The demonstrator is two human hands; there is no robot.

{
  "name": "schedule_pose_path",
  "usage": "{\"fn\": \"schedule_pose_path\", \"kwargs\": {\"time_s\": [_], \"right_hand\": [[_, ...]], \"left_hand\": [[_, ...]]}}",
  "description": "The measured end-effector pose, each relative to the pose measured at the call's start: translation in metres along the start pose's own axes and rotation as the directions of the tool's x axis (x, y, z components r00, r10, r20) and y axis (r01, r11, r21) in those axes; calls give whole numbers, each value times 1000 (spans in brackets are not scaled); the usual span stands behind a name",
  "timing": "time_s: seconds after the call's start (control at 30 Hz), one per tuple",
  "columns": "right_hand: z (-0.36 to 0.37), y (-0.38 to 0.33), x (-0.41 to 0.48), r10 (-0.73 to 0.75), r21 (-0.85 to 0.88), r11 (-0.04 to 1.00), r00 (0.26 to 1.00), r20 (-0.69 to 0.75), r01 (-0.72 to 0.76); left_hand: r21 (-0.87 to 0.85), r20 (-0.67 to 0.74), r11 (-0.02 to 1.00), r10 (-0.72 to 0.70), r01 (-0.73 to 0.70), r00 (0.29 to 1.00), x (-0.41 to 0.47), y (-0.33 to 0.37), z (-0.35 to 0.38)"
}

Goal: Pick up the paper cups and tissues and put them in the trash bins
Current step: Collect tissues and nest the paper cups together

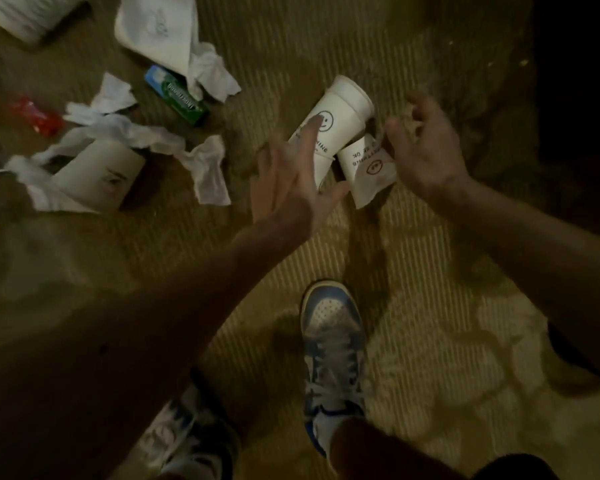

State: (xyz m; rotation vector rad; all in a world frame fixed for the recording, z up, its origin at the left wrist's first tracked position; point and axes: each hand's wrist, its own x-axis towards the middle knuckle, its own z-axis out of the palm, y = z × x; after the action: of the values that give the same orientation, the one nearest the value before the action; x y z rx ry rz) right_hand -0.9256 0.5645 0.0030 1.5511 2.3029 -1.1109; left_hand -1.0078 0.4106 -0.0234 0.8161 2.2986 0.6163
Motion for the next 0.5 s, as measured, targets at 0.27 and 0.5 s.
{"fn": "schedule_pose_path", "kwargs": {"time_s": [0.27, 0.5], "right_hand": [[16, 14, 27, -49, 162, 986, 998, 33, 43], [18, 25, 36, -187, 186, 970, 968, 166, 155]], "left_hand": [[88, 192, 921, 358, -379, 914, 55, -16, -4], [162, 447, 847, 395, -507, 803, 91, -24, -20]]}}
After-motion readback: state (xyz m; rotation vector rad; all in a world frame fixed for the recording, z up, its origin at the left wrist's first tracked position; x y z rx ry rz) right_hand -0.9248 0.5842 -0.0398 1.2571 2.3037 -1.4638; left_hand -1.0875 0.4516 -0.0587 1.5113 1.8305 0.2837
